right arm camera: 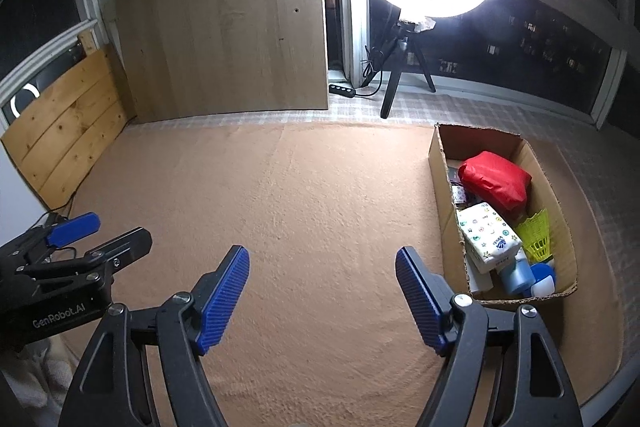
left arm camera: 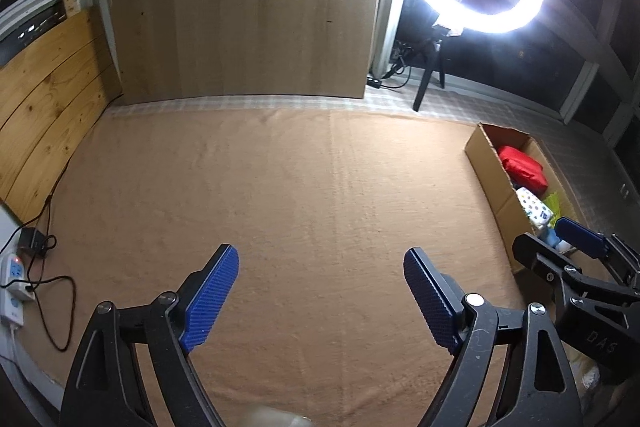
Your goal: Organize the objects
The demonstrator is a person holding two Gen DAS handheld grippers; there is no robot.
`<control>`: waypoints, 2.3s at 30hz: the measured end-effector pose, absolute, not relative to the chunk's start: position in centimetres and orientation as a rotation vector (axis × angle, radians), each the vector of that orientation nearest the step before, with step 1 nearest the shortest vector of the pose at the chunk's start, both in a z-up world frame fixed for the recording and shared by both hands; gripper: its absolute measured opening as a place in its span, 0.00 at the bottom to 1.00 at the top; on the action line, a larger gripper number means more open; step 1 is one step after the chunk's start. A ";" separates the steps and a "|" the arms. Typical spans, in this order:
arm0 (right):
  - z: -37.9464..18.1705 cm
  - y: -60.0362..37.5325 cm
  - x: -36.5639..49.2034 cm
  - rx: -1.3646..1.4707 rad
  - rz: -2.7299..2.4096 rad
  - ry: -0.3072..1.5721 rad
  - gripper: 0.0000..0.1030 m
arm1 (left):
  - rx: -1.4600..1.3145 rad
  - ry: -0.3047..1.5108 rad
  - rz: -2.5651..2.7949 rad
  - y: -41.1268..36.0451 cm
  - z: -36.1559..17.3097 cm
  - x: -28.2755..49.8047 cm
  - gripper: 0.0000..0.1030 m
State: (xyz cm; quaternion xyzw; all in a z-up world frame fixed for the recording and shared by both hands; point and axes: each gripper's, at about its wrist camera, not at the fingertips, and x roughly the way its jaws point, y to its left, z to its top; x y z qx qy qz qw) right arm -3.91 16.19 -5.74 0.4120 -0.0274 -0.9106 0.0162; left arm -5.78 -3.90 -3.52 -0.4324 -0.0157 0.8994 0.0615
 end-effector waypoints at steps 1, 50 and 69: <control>-5.7 16.0 -3.9 1.282 -2.835 -0.083 0.70 | -1.312 -0.049 2.723 -4.2 -3.5 -5.7 0.85; -6.7 14.8 -4.9 1.334 -2.854 -0.037 0.70 | -1.335 -0.018 2.706 -4.9 -4.4 -7.4 0.91; -6.6 15.6 -4.5 1.335 -2.875 -0.055 0.71 | -1.330 0.001 2.716 -4.9 -4.5 -7.4 0.91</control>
